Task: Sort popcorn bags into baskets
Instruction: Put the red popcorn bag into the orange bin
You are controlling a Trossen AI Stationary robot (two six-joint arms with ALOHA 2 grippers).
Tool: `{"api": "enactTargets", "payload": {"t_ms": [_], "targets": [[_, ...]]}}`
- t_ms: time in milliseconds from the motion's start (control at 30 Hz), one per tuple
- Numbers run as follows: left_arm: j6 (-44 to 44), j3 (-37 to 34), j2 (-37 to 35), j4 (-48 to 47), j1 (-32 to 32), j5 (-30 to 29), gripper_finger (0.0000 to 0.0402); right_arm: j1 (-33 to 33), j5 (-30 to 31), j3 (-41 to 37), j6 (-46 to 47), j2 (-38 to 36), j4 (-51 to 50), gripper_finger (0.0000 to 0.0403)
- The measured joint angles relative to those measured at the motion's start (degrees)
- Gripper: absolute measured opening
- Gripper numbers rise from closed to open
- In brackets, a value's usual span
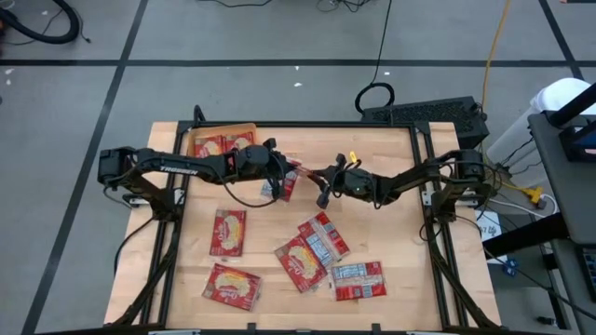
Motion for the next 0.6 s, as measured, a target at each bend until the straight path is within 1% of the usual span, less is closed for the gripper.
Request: {"api": "enactTargets", "payload": {"t_ms": [67,133,267,367,433,467,533,600], "targets": [[1.5,0.0,0.0,-0.1,0.0,0.0,0.0009,-0.4,-0.5,0.0,0.3,0.0,0.2,0.0018],[3.1,0.0,-0.6,-0.5,0.0,0.0,0.0028,-0.8,-0.7,0.0,0.4,0.0,0.4,0.0012],[1.8,0.0,-4.0,-0.5,1.0,-0.1,0.0096,-1.7,-1.4,0.0,0.7,-0.8,0.5,0.0024],[-1.0,0.0,-7.7,-5.0,2.4,-2.9,0.0153,-2.2,-2.6,-0.1,1.0,-3.0,-0.7,0.0014],[-3.0,-0.4,-10.4,-9.6,4.2,-3.0,0.0183,-2.4,-3.9,-0.1,1.8,-5.6,-2.7,0.0008],[-4.0,-0.8,-11.4,-10.9,5.2,-2.3,0.0194,-2.5,-4.6,-0.1,2.3,-6.7,-2.9,0.0007],[-5.7,-3.2,-13.3,-11.2,7.2,1.3,0.0208,-2.6,-6.2,-0.1,3.3,-9.2,-3.6,0.0009],[-7.3,-6.8,-14.3,-7.7,8.4,6.0,0.0214,-2.6,-8.3,-0.1,4.1,-10.7,-2.6,0.0014]]}}
